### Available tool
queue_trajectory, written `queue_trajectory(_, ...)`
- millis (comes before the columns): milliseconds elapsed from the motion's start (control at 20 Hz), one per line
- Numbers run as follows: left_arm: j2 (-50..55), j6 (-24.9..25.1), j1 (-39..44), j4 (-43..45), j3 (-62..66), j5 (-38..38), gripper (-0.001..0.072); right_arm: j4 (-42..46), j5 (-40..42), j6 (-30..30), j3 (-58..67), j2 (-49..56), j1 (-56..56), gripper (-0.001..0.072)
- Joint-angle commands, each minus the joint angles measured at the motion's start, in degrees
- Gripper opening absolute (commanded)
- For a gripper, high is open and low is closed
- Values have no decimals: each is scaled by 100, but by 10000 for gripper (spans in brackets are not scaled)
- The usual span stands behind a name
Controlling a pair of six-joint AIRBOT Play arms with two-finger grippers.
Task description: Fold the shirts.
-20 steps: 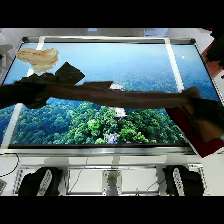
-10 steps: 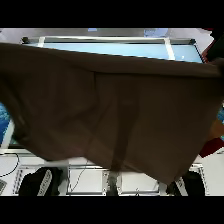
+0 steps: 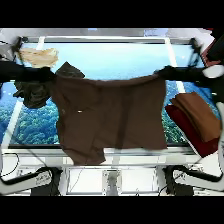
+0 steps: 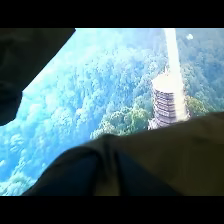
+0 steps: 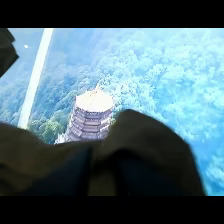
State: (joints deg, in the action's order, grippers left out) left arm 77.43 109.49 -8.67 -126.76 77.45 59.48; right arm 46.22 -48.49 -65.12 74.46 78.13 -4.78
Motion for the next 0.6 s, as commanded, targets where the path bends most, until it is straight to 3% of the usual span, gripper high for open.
queue_trajectory(0,901,-37,254,-507,87,-1423,594,-94,1757,48,13,820,522,420)
queue_trajectory(50,861,-173,212,-496,254,-1648,593,-101,1989,39,79,789,511,420)
queue_trajectory(150,619,-363,-28,-461,772,-1213,583,44,1814,35,286,586,308,416)
queue_trajectory(250,22,-179,-413,-127,962,-369,581,577,999,-166,372,155,-105,407)
queue_trajectory(350,-774,-20,-839,756,896,555,440,1475,-81,-584,369,-339,-616,407)
queue_trajectory(450,-1749,-17,-1368,1298,280,1517,438,2258,-1165,-697,367,-833,-1139,408)
queue_trajectory(550,-2909,-201,-1967,1360,-1145,1749,438,2564,-1801,-688,293,-1316,-1659,408)
